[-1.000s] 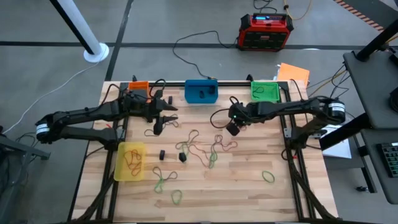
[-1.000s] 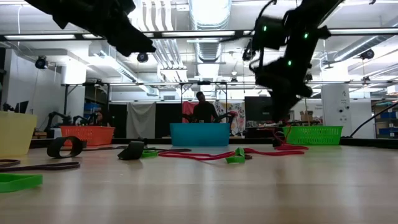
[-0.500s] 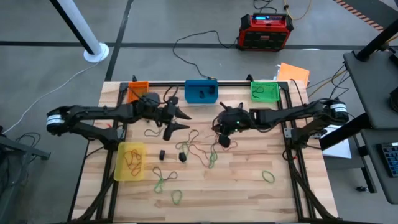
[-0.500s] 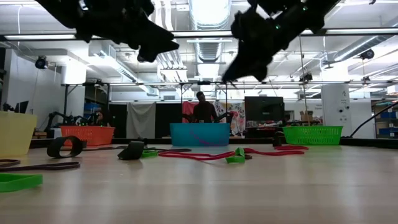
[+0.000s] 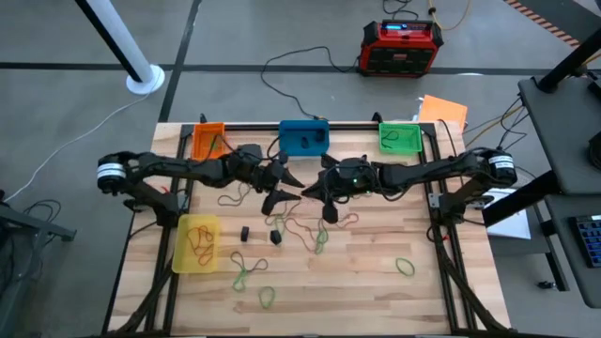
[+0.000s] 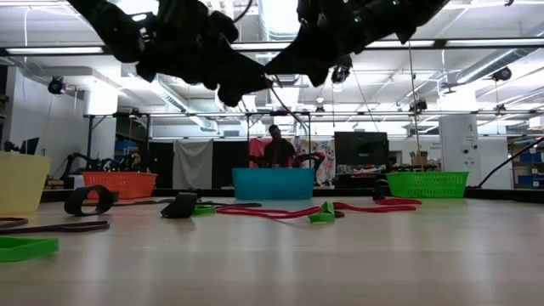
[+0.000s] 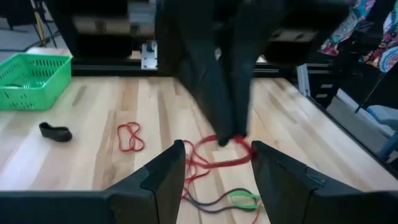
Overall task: Sort rubber bands into baskets
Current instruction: Put the red rubber band into the yellow bin, then put the green rubber band into the orange bin
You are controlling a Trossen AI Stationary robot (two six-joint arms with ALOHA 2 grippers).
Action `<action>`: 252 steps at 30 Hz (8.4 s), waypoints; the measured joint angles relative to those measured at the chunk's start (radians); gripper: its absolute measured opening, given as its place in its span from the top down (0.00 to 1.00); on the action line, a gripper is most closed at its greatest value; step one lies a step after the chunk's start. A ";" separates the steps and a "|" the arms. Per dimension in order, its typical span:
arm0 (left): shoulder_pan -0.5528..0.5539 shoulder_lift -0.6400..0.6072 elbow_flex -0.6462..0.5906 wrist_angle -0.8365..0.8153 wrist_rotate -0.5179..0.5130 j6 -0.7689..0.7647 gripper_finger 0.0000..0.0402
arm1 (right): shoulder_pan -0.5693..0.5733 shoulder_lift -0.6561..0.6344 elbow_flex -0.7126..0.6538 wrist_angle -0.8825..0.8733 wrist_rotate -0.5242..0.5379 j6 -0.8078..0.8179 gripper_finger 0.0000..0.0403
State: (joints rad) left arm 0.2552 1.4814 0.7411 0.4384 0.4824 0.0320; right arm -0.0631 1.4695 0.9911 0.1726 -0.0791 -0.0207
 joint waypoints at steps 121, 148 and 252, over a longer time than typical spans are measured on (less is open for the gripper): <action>-0.456 -0.416 0.127 -1.101 -0.656 -0.059 0.69 | -0.025 -0.011 0.089 -0.985 0.161 0.570 0.57; -0.305 -0.465 0.031 -0.859 -0.576 0.273 0.69 | 0.528 -0.016 0.086 -1.270 -0.138 1.394 0.54; -0.277 0.027 -0.029 0.057 -0.419 0.082 0.79 | 0.040 -0.002 -0.135 0.279 0.001 -0.143 0.98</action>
State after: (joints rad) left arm -0.0223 1.5085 0.7123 0.4954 0.0635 0.1139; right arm -0.0233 1.4677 0.8562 0.4512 -0.0784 -0.1636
